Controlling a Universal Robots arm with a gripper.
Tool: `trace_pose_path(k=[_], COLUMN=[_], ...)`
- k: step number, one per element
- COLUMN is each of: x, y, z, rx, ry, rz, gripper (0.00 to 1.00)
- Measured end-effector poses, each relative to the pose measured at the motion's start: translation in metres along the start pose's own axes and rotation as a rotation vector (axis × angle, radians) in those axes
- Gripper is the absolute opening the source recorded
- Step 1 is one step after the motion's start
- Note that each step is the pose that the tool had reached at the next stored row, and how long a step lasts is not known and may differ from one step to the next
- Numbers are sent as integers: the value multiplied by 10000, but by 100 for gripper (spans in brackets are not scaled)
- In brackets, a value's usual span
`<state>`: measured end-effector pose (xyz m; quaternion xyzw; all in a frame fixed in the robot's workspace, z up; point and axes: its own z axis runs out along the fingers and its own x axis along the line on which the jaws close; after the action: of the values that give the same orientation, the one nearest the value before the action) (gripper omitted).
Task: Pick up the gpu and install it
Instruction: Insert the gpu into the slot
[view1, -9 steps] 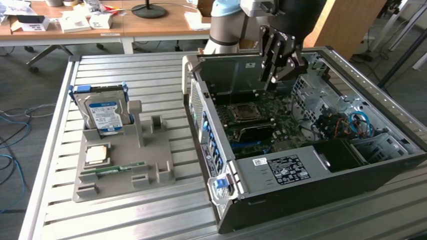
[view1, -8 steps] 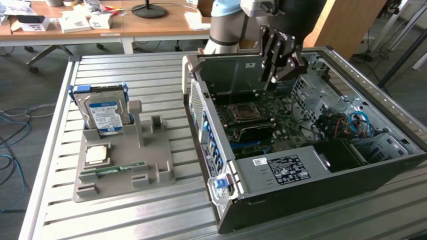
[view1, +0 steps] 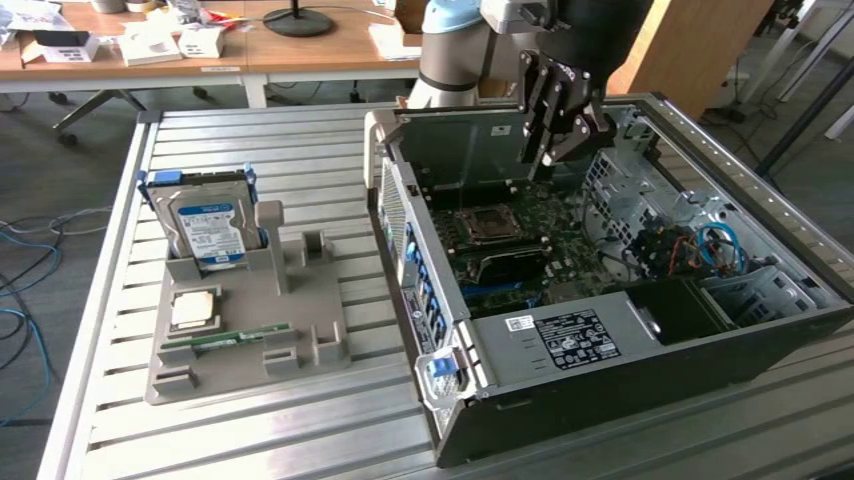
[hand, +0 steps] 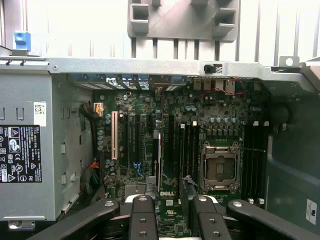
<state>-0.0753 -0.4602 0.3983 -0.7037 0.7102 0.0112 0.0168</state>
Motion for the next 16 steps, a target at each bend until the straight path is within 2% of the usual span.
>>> trace_pose_path(k=[5, 16], x=[0, 8], y=[0, 2], z=[8, 202], rx=[0, 8], ry=[0, -1], rz=[0, -1], gripper=[34, 34])
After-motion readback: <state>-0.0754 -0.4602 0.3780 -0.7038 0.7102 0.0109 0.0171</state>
